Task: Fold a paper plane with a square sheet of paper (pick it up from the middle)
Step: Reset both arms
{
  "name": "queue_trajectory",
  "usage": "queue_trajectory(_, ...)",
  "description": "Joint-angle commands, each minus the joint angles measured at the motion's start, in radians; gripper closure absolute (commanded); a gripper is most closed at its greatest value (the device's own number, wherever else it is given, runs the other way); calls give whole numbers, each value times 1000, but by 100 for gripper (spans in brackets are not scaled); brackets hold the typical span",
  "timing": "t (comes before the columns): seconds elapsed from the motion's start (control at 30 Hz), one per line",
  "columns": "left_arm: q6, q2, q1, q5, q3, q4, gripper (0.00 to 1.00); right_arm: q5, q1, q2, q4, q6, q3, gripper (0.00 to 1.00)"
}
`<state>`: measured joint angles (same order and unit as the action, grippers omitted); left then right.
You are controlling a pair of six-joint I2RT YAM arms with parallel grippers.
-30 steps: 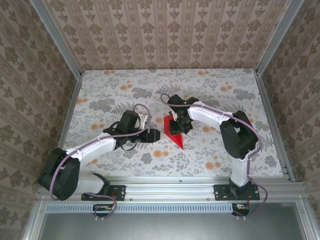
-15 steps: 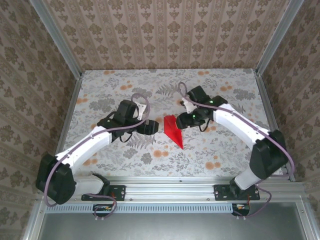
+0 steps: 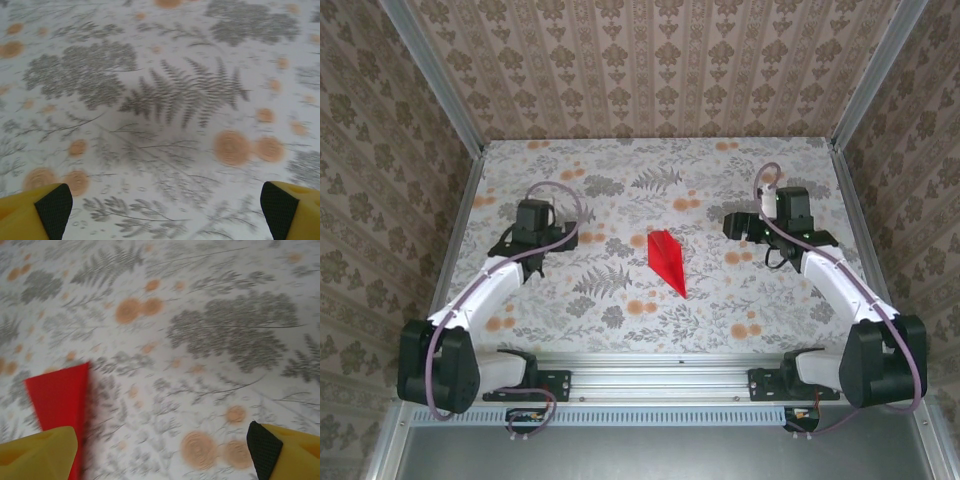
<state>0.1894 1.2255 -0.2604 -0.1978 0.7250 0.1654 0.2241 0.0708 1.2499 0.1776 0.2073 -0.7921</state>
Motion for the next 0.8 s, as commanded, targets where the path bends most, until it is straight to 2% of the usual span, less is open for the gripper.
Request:
queue_trajectory(0.0, -66, 17, 45, -50, -74, -215, 0, -148, -26, 4, -213, -39, 72, 7)
queue_trajectory(0.07, -99, 38, 61, -56, -59, -218, 0, -230, -41, 9, -273, -61, 102, 6)
queue_trajectory(0.13, -140, 47, 69, -71, -69, -261, 0, -292, -49, 14, -389, -74, 154, 0)
queue_trajectory(0.23, -183, 69, 92, -75, -97, -315, 0, -317, -64, 38, -499, -84, 197, 0)
queue_trajectory(0.37, -251, 89, 111, -58, -170, -453, 0, -314, -83, 97, -627, -100, 238, 0)
queue_trajectory(0.53, -267, 135, 129, -39, -199, -557, 0, -292, -86, 133, -754, -129, 284, 0)
queue_trajectory(0.63, -232, 139, 173, 37, -210, -582, 0, -265, -86, 174, -797, -140, 299, 0)
queue_trajectory(0.77, -243, 133, 181, 60, -211, -580, 0, -257, -87, 168, -813, -139, 314, 0)
